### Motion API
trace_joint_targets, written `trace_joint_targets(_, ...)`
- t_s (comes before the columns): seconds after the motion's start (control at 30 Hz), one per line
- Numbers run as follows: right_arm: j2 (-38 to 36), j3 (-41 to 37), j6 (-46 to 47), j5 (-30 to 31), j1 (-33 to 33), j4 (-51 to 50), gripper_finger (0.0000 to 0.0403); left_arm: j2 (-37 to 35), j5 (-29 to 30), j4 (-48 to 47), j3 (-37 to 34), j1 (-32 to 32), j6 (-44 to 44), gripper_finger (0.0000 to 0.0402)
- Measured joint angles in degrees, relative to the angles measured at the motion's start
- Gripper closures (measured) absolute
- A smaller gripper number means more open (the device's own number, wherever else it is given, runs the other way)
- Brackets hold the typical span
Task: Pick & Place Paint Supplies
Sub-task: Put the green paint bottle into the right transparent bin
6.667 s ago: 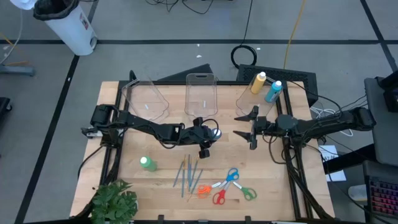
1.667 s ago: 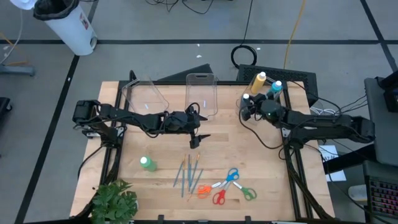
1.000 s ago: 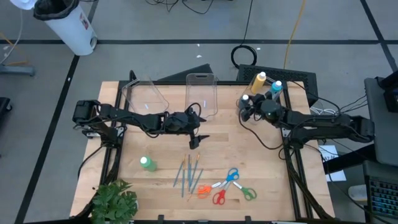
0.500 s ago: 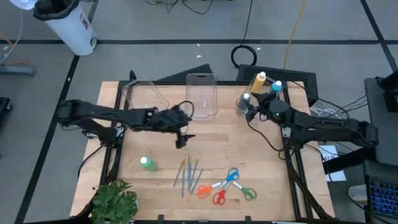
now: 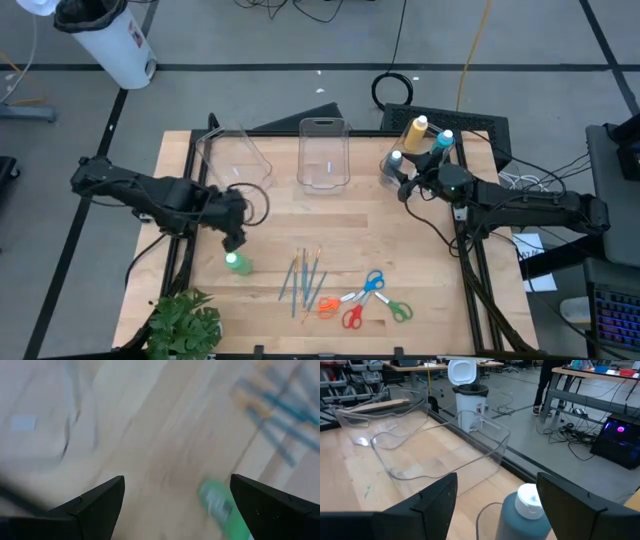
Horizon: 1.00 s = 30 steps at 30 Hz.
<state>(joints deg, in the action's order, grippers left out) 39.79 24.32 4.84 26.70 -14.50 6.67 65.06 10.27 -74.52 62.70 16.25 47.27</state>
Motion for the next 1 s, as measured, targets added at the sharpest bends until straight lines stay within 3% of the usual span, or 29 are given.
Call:
trace_joint_targets(0.17, 0.0, 0.0, 0.02, -0.02, 0.09, 0.12, 0.0141, 0.02, -5.16, -8.31, -0.02, 5.72, 14.06, 0.0037)
trace_joint_targets(0.37, 0.0, 0.0, 0.0, -0.07, 0.07, -0.09, 0.0145, 0.77, -5.59, -8.57, -0.02, 12.57, 23.91, 0.0037)
trace_joint_targets(0.57, 0.0, 0.0, -1.39, -0.05, 0.07, -0.06, 0.0143, 2.86, -10.21, -8.66, -0.02, 18.52, 32.67, 0.0037)
trace_joint_targets(0.77, 0.0, 0.0, -1.34, -2.21, 0.06, -0.1, 0.0147, 6.53, -7.31, -7.75, -0.02, 22.78, 37.79, 0.0037)
trace_joint_targets(1.0, 0.0, 0.0, -1.17, -4.46, 0.05, -0.07, 0.0146, 12.3, -7.66, -2.11, -0.02, 24.79, 37.71, 0.0037)
